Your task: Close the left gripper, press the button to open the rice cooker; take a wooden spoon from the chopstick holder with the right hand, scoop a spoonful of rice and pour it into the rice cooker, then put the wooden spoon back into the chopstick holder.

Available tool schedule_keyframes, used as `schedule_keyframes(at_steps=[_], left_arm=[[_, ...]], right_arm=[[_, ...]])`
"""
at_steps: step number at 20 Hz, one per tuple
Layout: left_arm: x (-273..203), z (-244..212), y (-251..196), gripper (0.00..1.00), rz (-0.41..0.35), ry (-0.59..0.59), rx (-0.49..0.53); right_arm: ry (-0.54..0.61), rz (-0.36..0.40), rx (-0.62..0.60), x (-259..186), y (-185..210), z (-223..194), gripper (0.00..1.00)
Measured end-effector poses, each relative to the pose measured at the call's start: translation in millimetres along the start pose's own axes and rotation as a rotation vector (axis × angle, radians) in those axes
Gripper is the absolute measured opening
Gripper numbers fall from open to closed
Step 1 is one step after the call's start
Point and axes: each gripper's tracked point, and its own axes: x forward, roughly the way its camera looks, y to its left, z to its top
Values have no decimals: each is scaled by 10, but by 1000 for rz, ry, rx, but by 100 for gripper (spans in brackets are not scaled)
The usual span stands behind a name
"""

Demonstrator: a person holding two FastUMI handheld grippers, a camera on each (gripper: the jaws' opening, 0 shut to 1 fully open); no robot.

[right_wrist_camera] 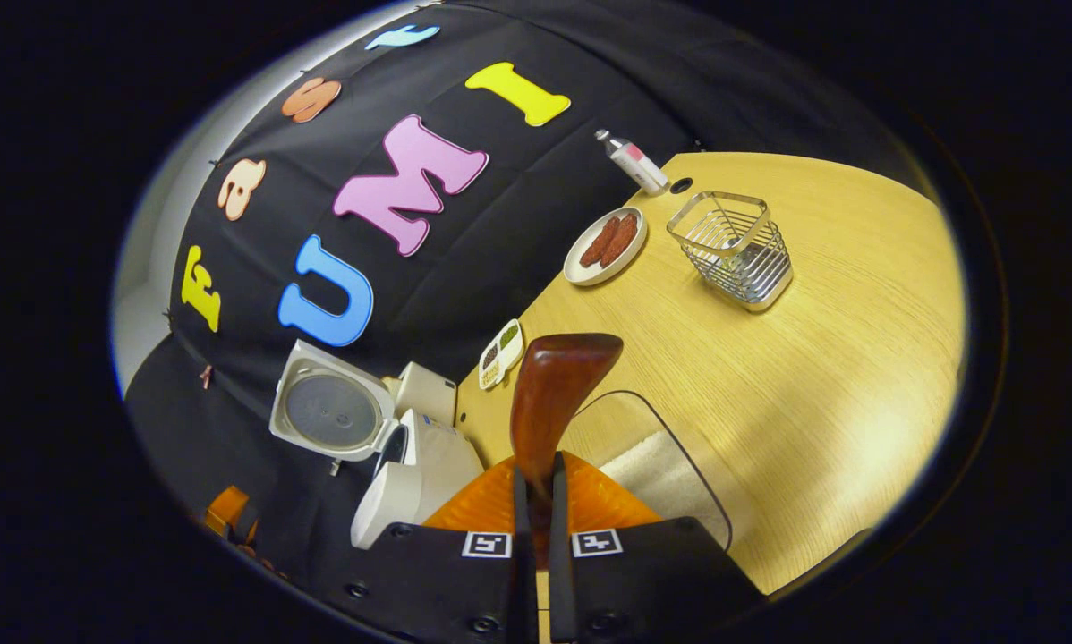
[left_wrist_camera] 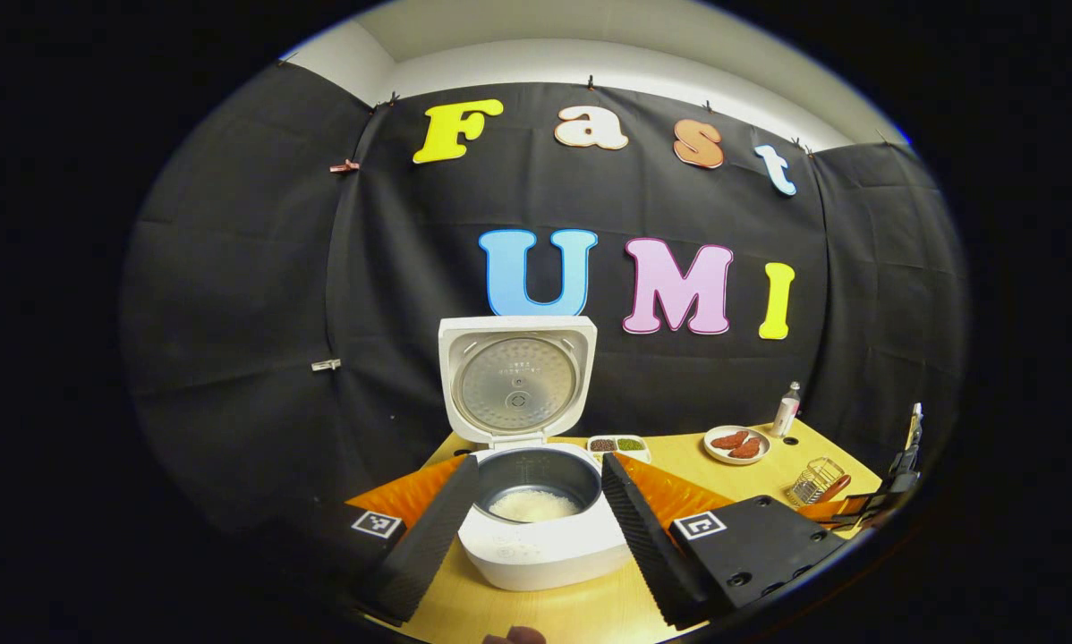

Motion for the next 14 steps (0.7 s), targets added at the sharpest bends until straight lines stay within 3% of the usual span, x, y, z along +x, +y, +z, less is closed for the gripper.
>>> schedule_keyframes(at_steps=[5, 14], left_arm=[[5, -6, -1, 95, 2, -2, -9], [-36, -96, 88, 95, 26, 9, -37]], right_arm=[[13, 42, 75, -154, 154, 133, 10], [2, 177, 124, -293, 1316, 391, 10]])
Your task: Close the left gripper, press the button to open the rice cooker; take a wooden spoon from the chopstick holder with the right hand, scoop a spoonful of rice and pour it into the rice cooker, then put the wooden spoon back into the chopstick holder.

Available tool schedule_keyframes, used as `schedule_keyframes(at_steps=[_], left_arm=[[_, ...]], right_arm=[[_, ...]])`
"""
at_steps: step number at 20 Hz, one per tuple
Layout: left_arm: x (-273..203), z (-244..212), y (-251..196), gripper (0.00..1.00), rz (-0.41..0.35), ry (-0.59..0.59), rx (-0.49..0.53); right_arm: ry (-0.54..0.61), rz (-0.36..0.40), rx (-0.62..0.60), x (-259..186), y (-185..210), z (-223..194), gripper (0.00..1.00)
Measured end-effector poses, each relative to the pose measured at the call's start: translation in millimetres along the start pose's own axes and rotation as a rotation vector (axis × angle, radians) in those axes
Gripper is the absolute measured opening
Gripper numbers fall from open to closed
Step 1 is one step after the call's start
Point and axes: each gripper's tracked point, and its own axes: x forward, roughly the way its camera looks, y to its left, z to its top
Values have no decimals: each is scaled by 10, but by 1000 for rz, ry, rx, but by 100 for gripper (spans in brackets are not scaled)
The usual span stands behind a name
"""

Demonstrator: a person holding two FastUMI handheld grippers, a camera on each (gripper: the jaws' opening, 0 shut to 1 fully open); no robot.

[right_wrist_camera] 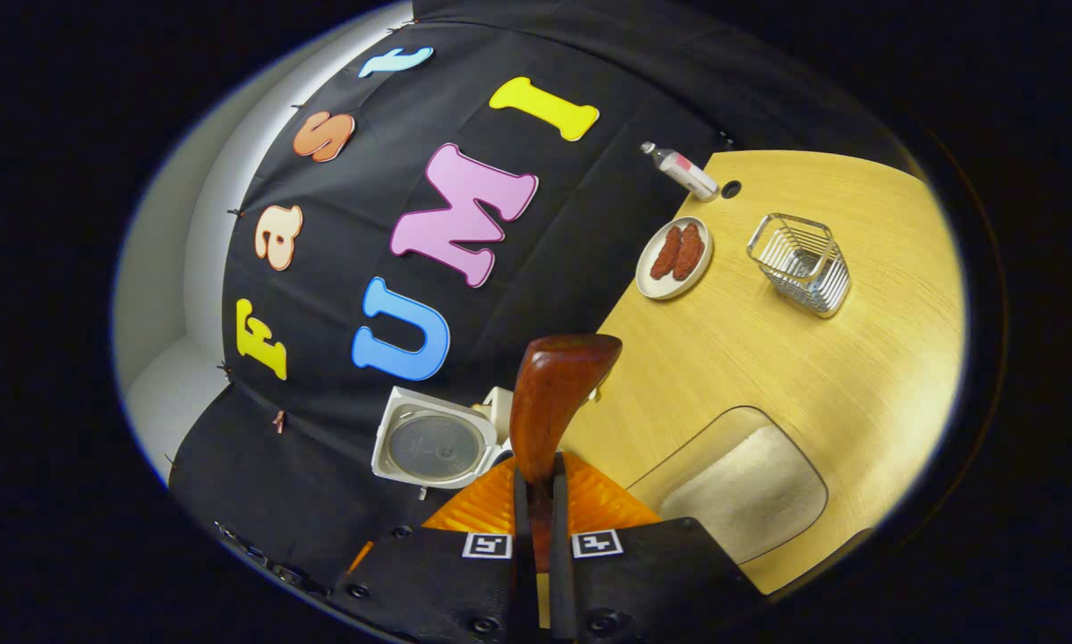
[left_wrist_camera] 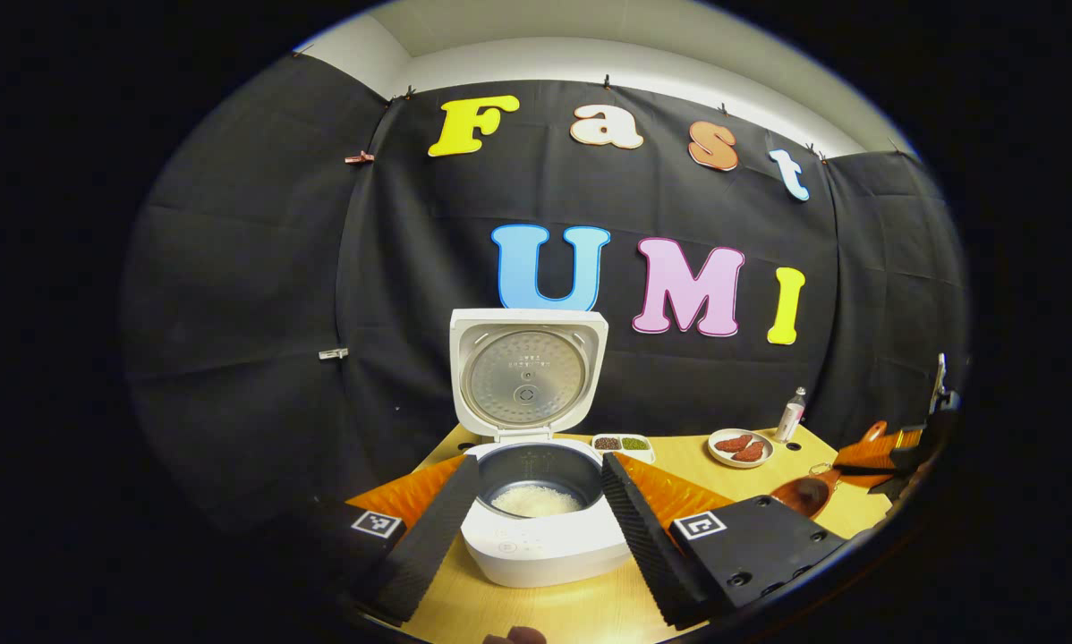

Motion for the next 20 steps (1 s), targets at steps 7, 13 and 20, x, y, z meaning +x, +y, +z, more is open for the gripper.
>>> schedule_keyframes(at_steps=[7, 13, 20], left_arm=[[-113, -83, 94, 95, 9, 5, -9], [-189, -122, 130, 95, 7, 11, -23], [-221, -147, 101, 95, -19, 14, -31]], right_arm=[[41, 99, -16, 502, 938, -208, 10], [44, 145, -35, 1102, 1516, -477, 10], [12, 97, -175, 1864, 1695, -689, 10]])
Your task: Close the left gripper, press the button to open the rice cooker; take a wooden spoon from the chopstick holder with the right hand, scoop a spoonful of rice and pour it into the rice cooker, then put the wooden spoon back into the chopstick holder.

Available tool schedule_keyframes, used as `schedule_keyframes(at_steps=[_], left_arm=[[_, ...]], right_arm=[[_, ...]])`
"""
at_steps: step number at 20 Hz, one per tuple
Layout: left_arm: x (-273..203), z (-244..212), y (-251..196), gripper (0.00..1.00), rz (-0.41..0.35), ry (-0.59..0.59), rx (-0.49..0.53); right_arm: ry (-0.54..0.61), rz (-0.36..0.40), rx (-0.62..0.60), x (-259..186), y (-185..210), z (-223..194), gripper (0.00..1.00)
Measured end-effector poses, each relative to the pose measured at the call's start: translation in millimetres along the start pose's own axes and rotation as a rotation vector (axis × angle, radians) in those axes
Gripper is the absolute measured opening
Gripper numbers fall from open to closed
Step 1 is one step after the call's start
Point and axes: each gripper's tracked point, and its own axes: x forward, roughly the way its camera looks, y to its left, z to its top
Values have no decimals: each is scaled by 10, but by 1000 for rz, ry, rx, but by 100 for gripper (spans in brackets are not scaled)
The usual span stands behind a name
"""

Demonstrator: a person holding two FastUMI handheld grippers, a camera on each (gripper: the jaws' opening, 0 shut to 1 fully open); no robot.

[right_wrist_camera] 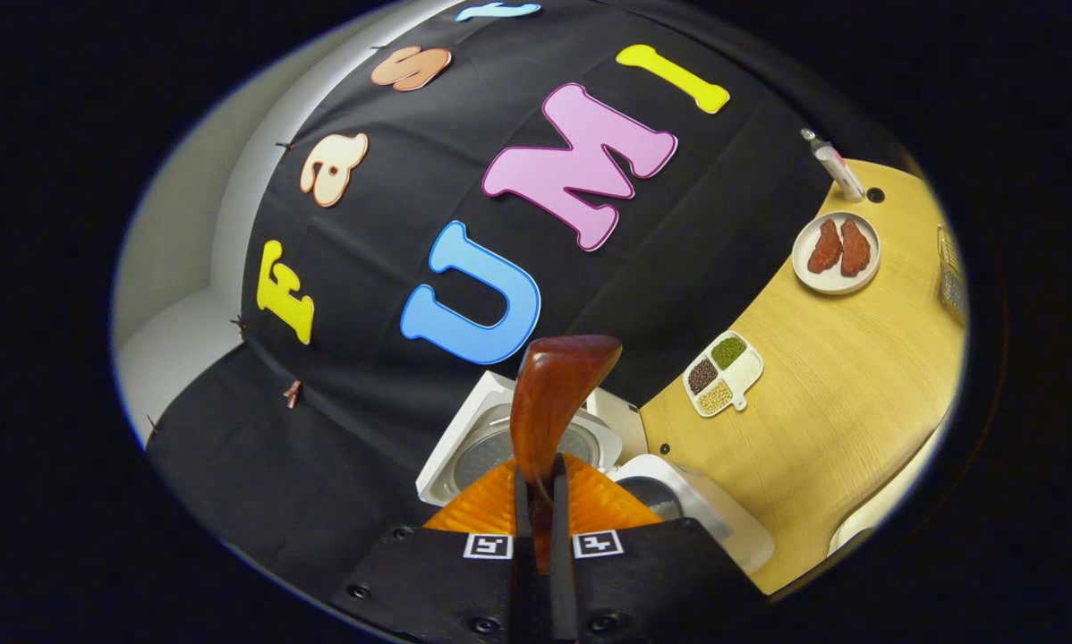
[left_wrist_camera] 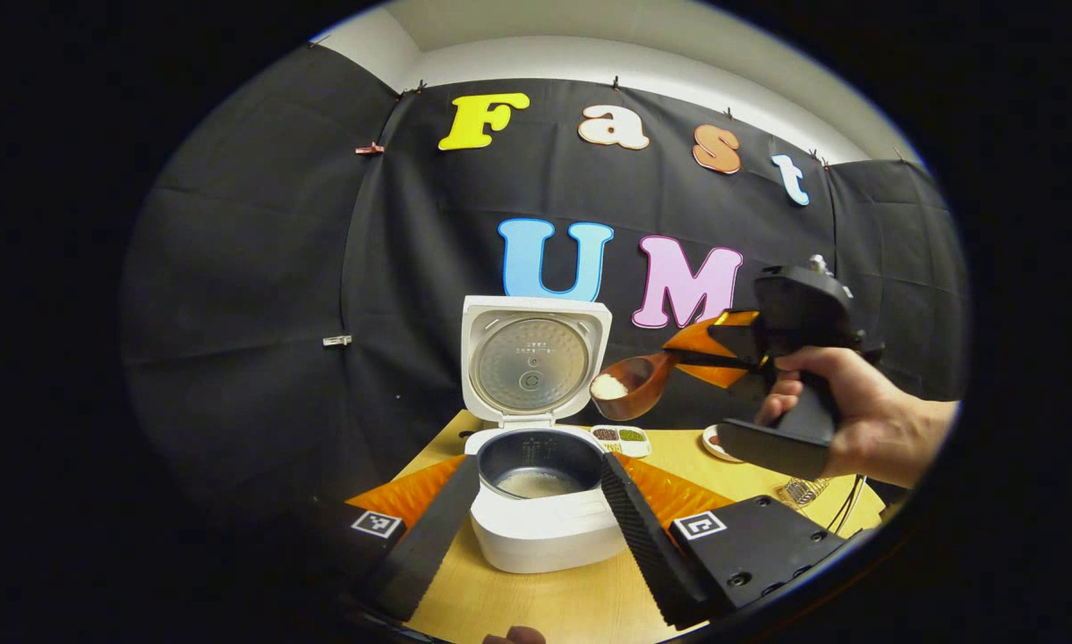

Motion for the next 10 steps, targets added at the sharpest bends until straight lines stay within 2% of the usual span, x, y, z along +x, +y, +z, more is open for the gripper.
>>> schedule_keyframes(at_steps=[4, 10], left_arm=[[70, -62, -8, 95, -24, 12, -20], [183, -207, 4, 95, -50, 36, -68]], right_arm=[[11, -45, -133, 308, -27, -172, 10], [46, -62, -448, 544, -11, -499, 10]])
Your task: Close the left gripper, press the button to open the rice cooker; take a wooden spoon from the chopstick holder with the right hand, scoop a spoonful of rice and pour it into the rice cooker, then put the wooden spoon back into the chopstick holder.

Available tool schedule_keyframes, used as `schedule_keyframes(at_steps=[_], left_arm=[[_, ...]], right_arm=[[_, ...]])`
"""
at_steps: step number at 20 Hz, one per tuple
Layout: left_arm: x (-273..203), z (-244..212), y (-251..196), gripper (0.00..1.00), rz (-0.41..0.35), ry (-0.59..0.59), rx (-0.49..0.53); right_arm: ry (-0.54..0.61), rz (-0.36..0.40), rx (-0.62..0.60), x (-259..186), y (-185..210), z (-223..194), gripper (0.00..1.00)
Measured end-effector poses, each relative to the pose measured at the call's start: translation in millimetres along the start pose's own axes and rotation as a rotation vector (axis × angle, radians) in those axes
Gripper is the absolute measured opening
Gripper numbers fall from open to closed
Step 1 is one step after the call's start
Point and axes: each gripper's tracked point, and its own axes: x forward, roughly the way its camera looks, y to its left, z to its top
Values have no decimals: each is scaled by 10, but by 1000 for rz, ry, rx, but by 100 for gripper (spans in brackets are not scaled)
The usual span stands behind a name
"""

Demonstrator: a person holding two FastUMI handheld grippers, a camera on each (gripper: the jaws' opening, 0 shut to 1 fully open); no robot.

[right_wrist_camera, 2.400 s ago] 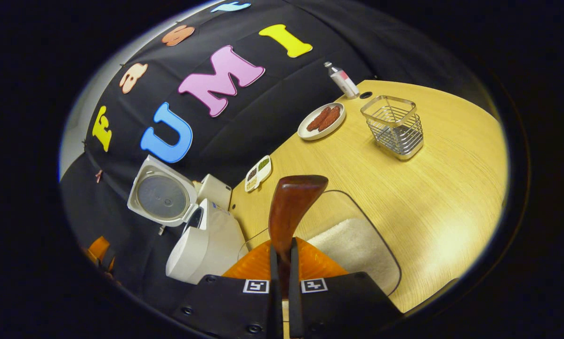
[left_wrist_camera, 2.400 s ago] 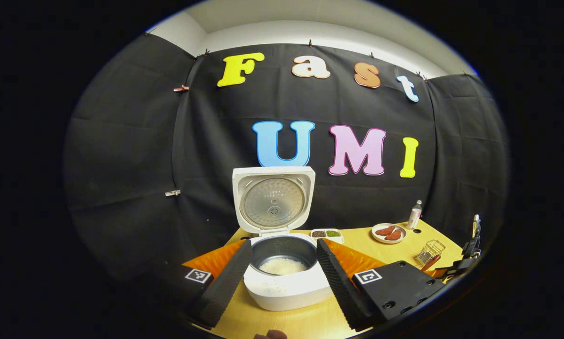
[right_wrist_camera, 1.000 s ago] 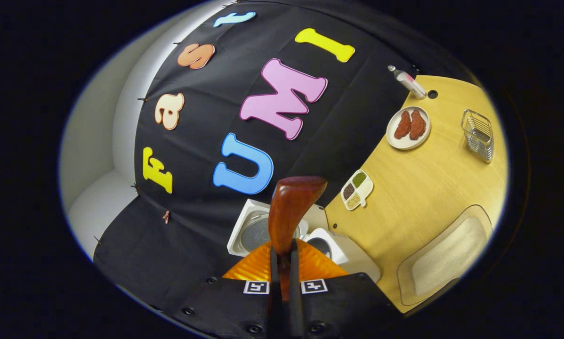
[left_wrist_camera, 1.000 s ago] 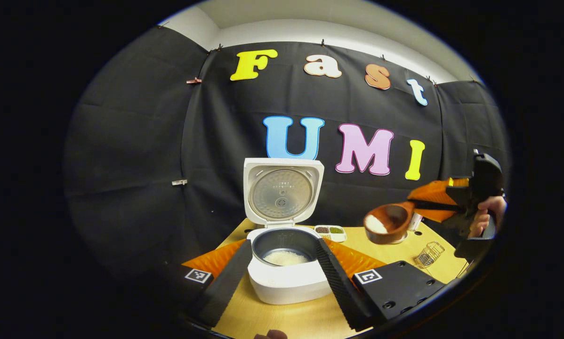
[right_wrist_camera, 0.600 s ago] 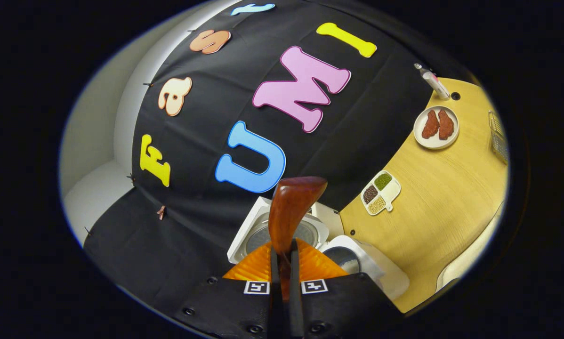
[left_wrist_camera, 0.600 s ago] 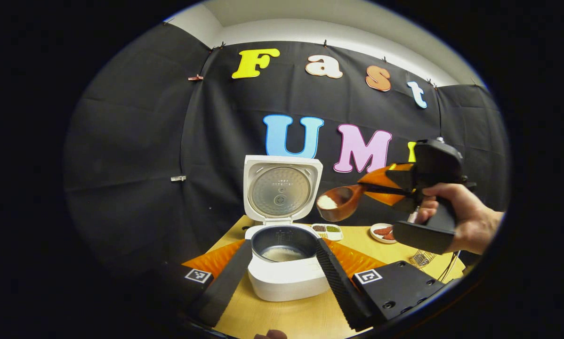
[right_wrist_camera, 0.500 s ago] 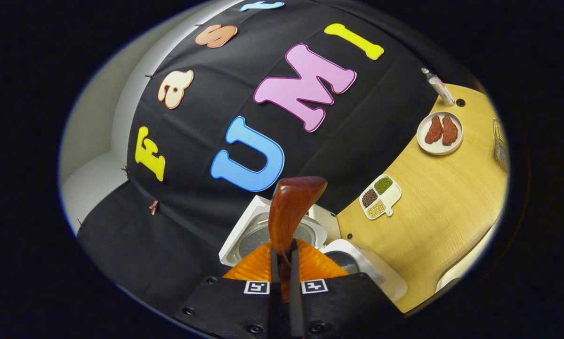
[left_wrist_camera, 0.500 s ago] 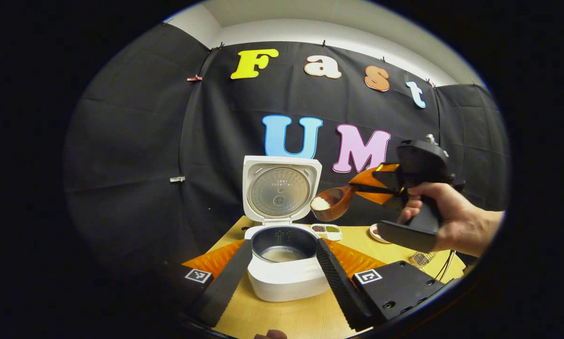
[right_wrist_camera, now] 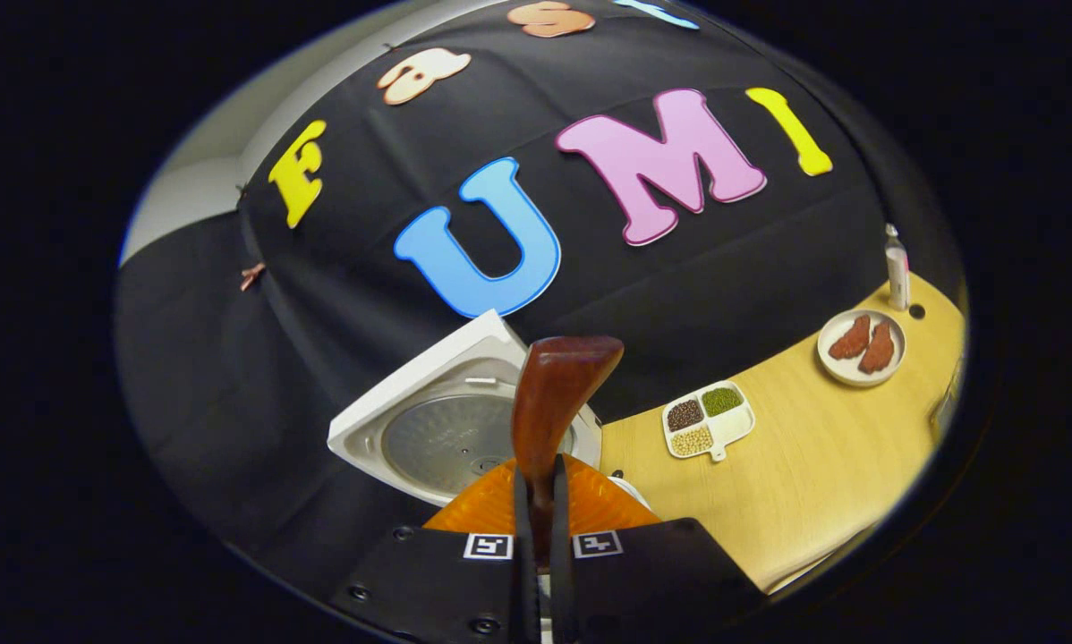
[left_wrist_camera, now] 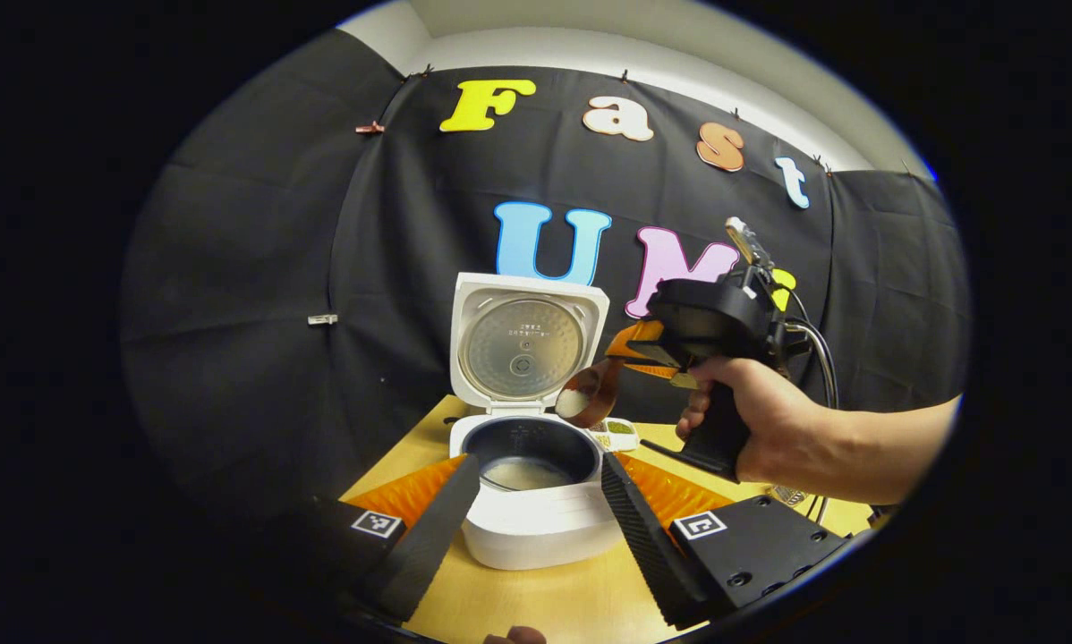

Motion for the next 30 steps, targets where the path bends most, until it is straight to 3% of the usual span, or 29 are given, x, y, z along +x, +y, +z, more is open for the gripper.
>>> schedule_keyframes(at_steps=[9, 16, 26, 30], left_arm=[[74, -10, 86, 95, 25, 2, -5], [146, -47, 63, 95, 23, 15, 10], [117, -49, 12, 95, 21, 23, 19], [77, -115, -2, 95, 26, 41, 17]], right_arm=[[15, 17, -235, 157, 17, -148, 10], [-11, 118, -459, 99, 298, -149, 10], [-47, 359, -985, -230, 861, -537, 9], [-92, 364, -1110, -289, 901, -563, 10]])
